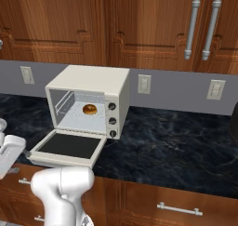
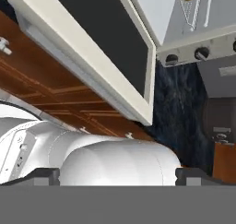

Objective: Pick up the bagel from the plate, place it on the toaster oven rack, close the door, and set the timer.

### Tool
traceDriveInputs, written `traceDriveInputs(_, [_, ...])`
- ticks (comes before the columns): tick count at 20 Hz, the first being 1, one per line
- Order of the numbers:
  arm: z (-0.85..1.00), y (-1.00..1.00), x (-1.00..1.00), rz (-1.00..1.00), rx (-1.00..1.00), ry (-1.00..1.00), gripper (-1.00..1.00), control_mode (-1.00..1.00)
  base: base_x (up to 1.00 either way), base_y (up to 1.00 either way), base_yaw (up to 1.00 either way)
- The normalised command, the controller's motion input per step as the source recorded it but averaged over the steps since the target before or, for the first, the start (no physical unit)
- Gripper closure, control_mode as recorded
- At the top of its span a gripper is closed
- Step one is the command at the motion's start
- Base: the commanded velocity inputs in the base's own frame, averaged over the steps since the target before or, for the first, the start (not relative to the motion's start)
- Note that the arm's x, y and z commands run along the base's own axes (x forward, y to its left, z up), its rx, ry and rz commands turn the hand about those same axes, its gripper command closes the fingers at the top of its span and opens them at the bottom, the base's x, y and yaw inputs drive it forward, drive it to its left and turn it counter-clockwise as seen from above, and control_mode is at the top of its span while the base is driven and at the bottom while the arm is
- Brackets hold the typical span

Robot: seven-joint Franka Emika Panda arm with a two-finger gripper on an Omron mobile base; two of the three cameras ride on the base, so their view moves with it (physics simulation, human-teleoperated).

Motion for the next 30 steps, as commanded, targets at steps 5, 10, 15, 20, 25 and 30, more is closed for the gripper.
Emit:
traceDriveInputs(5, [-0.21,0.24,0.16,0.00,-0.08,-0.23,-1.00,-1.00,0.00,0.00,0.00])
traceDriveInputs(10, [-0.25,0.15,0.23,0.00,-0.02,-0.22,-1.00,-1.00,0.00,0.00,0.00])
traceDriveInputs(15, [-0.32,0.02,0.23,0.00,-0.01,-0.18,-1.00,-1.00,0.00,0.00,0.00])
traceDriveInputs(20, [-0.37,0.00,0.11,0.00,-0.09,-0.04,-1.00,-1.00,0.00,0.00,0.00])
traceDriveInputs(25, [-0.29,0.00,0.04,0.00,-0.12,0.00,-1.00,-1.00,0.00,0.00,0.00])
traceDriveInputs(30, [-0.14,0.01,0.14,0.00,-0.12,0.00,-1.00,-1.00,0.00,0.00,0.00])
